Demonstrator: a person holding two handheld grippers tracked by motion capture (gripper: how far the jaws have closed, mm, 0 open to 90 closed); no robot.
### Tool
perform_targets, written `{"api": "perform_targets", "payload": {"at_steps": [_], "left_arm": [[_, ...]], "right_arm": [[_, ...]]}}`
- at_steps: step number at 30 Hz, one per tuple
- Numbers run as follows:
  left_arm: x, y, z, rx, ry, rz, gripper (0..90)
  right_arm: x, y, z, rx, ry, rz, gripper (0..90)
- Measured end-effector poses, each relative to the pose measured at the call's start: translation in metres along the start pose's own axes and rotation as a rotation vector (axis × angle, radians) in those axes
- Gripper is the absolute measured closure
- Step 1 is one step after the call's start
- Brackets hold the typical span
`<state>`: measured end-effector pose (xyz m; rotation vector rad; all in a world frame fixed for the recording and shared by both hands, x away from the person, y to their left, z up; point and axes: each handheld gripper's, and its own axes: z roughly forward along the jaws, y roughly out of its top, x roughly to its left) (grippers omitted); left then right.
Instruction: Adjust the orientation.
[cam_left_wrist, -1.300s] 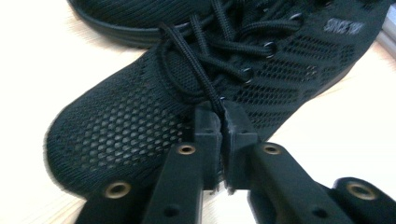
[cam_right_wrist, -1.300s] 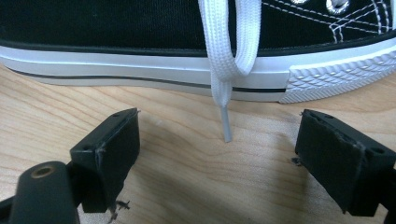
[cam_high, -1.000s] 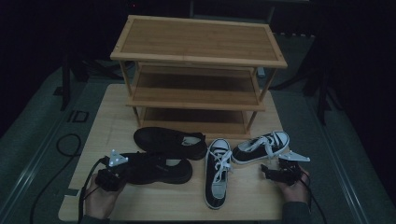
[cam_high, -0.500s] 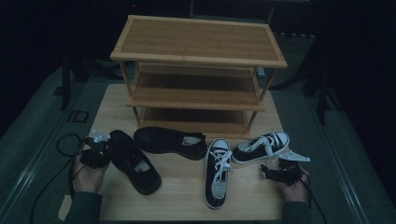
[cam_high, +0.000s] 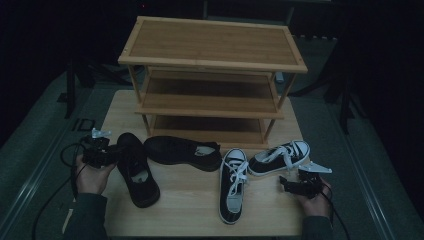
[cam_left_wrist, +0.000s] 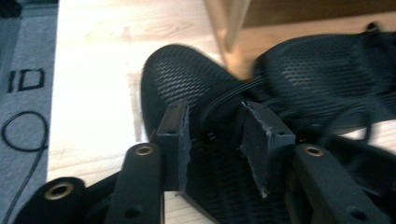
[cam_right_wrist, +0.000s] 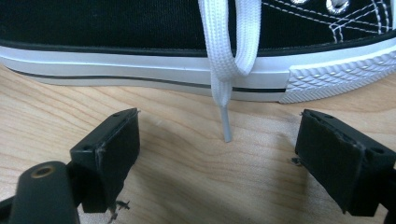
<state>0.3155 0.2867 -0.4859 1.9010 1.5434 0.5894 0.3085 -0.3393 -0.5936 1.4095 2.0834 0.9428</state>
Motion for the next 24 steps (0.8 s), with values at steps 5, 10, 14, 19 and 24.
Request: {"api": "perform_targets", "payload": {"at_steps": [5, 10, 14, 19, 24], "left_arm": [[-0.011, 0.009, -0.007, -0.019, -0.034, 0.025, 58.3], [-0.024, 0.017, -0.011, -0.032, -0.070, 0.053, 58.0], [-0.037, 0.023, -0.011, -0.036, -0.101, 0.078, 57.6], [-0.055, 0.030, -0.009, -0.036, -0.136, 0.103, 57.7], [-0.085, 0.038, 0.001, -0.029, -0.205, 0.140, 60.4]], "right_arm": [[0.000, 0.000, 0.000, 0.000, 0.000, 0.000, 13.7], [0.000, 0.000, 0.000, 0.000, 0.000, 0.000, 13.7], [0.000, 0.000, 0.000, 0.000, 0.000, 0.000, 13.7], [0.000, 0.000, 0.000, 0.000, 0.000, 0.000, 13.7], [0.000, 0.000, 0.000, 0.000, 0.000, 0.000, 13.7]]}}
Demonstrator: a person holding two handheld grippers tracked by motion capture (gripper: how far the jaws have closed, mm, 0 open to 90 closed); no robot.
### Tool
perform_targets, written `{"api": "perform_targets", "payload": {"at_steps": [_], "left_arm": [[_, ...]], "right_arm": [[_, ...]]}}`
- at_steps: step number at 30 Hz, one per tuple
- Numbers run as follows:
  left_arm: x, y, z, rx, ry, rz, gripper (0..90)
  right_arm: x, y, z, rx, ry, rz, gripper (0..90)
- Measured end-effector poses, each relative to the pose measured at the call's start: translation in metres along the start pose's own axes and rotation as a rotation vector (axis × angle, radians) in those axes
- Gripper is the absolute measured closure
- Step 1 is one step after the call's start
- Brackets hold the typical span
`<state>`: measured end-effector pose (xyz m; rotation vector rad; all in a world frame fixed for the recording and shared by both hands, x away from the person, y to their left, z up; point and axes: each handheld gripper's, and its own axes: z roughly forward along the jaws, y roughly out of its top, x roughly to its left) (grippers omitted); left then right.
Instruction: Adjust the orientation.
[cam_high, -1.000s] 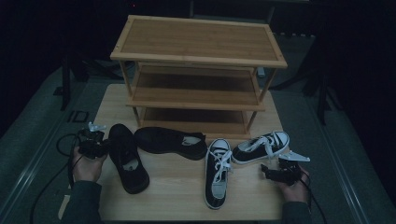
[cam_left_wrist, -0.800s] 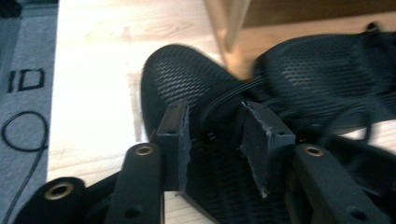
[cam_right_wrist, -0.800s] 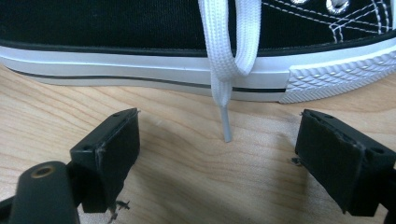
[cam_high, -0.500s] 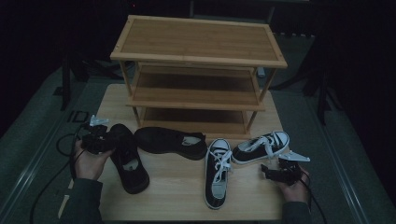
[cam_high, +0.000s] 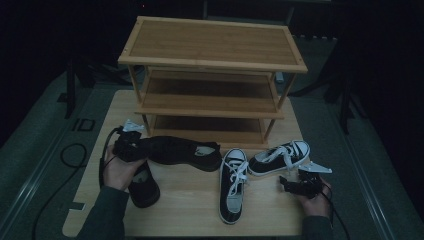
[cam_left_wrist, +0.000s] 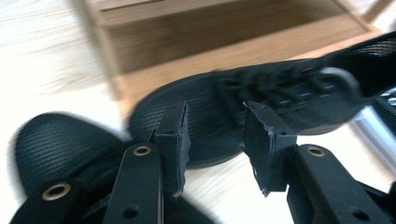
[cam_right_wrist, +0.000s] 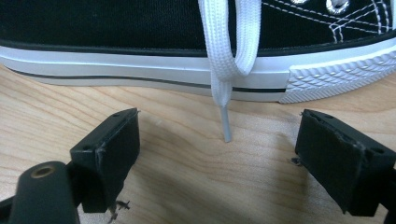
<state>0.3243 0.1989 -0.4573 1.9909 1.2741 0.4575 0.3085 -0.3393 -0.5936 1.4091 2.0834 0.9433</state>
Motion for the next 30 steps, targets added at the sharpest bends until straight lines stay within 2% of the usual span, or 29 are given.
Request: {"api": "perform_targets", "payload": {"at_steps": [3, 8, 9, 10, 15, 20, 30], "left_arm": [[-0.012, 0.005, 0.008, -0.002, -0.032, 0.022, 60.5], [-0.035, 0.014, 0.018, -0.001, -0.080, 0.085, 61.8], [-0.035, 0.014, 0.018, -0.001, -0.080, 0.085, 62.0], [-0.042, 0.016, 0.021, -0.007, -0.097, 0.094, 62.0], [-0.058, 0.019, 0.029, -0.004, -0.136, 0.128, 62.0], [-0.075, 0.022, 0.035, 0.001, -0.180, 0.181, 61.1], [-0.104, 0.025, 0.056, 0.023, -0.242, 0.234, 61.2]], "right_arm": [[0.000, 0.000, 0.000, 0.000, -0.001, 0.003, 13.7], [0.000, 0.000, 0.000, -0.001, -0.001, -0.002, 13.7], [0.000, 0.000, 0.000, -0.001, -0.001, -0.002, 13.7], [0.000, 0.000, 0.000, -0.001, -0.001, -0.003, 13.7], [0.000, 0.000, 0.000, -0.001, -0.001, -0.002, 13.7], [0.000, 0.000, 0.000, 0.000, -0.001, -0.001, 13.7], [0.000, 0.000, 0.000, -0.001, -0.001, -0.002, 13.7]]}}
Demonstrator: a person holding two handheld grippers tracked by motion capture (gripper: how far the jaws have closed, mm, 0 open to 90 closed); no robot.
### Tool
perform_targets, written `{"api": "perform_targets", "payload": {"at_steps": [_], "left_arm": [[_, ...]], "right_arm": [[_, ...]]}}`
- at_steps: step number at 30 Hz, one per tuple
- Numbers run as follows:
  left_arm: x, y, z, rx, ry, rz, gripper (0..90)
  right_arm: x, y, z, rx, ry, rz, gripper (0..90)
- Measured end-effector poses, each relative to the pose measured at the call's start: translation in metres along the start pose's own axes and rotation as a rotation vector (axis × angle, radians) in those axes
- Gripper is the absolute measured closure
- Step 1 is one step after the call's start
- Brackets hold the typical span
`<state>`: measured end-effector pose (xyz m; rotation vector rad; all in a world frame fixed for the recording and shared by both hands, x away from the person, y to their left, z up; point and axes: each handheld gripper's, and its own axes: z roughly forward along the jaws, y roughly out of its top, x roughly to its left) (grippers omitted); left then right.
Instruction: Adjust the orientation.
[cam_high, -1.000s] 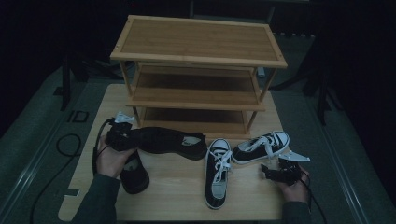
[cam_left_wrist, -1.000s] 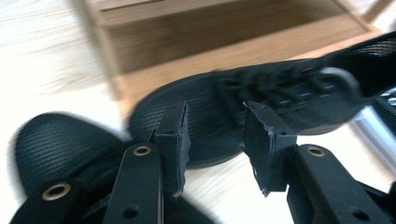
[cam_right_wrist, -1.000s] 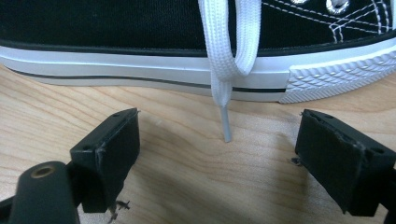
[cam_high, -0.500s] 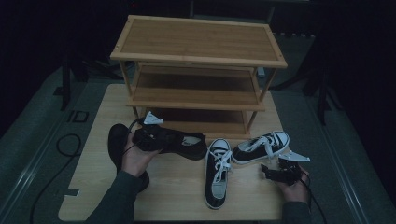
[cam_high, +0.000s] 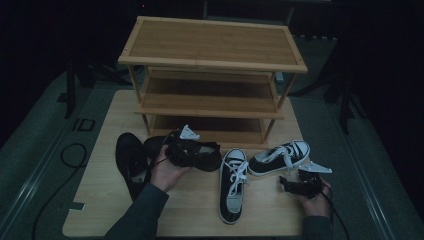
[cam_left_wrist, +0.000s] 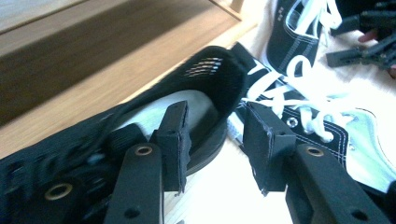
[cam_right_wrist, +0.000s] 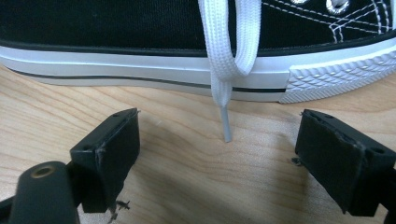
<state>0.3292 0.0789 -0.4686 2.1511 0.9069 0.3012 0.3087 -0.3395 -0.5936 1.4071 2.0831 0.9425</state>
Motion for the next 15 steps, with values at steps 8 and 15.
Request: {"api": "perform_targets", "payload": {"at_steps": [8, 15], "left_arm": [[-0.008, 0.005, 0.023, 0.019, -0.003, 0.021, 68.4], [-0.013, 0.000, 0.019, 0.035, 0.018, 0.044, 88.0]], "right_arm": [[0.000, 0.000, 0.000, -0.001, 0.000, 0.001, 13.7], [0.000, 0.000, 0.000, -0.001, 0.001, -0.001, 13.7]]}}
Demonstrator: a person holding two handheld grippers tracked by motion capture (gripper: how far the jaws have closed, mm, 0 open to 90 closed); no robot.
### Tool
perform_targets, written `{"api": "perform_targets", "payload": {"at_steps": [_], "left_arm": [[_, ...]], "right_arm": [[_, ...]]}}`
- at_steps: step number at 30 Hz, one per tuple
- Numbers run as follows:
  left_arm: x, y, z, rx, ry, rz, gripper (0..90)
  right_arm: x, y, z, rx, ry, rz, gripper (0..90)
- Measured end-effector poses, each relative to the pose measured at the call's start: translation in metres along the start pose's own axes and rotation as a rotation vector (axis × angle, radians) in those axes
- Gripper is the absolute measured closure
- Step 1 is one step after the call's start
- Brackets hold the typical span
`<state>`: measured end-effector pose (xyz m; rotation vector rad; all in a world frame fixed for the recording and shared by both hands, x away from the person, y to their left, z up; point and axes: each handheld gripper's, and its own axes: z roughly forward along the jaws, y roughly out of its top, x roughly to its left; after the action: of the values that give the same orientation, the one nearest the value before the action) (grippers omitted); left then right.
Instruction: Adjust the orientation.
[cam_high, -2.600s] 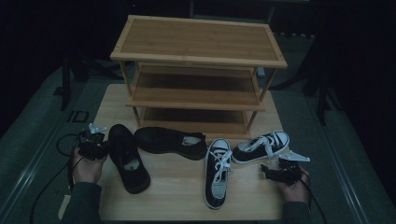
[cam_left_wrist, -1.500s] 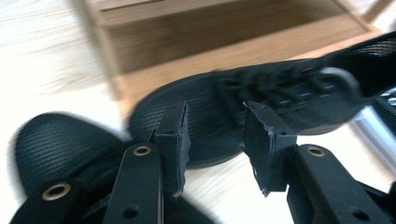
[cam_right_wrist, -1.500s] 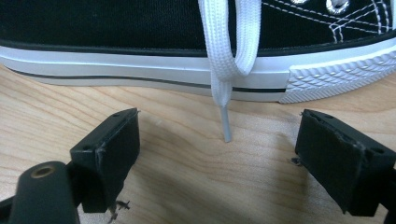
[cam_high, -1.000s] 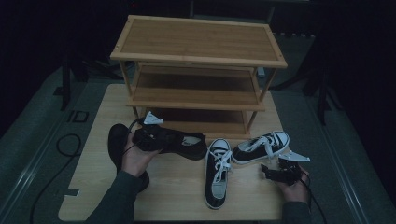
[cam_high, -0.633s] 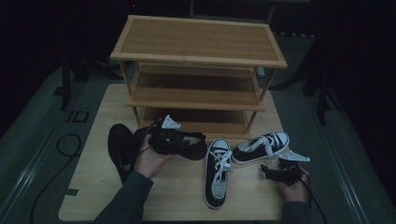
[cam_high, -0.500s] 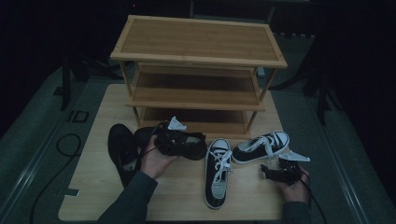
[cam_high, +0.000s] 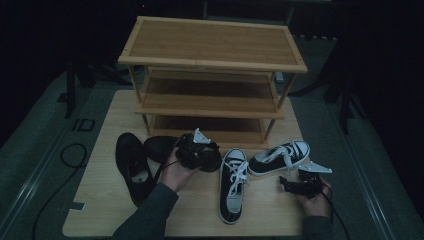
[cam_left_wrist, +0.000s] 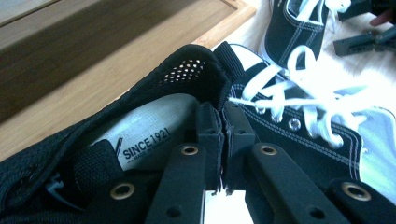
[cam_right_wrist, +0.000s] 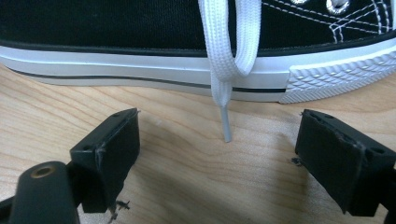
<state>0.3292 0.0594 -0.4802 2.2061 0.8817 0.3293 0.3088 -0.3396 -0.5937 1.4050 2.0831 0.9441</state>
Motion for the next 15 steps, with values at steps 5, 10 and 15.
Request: {"api": "perform_targets", "payload": {"at_steps": [5, 10, 15], "left_arm": [[-0.003, -0.010, -0.011, 0.009, -0.008, -0.007, 87.9], [-0.006, -0.036, -0.037, 0.015, -0.010, -0.033, 87.6], [-0.007, -0.060, -0.060, 0.015, 0.003, -0.065, 87.3]], "right_arm": [[0.000, 0.000, 0.000, 0.002, 0.001, 0.004, 13.7], [0.000, 0.000, 0.000, 0.002, 0.001, 0.001, 13.7], [0.000, 0.000, 0.000, 0.002, 0.001, 0.000, 13.7]]}}
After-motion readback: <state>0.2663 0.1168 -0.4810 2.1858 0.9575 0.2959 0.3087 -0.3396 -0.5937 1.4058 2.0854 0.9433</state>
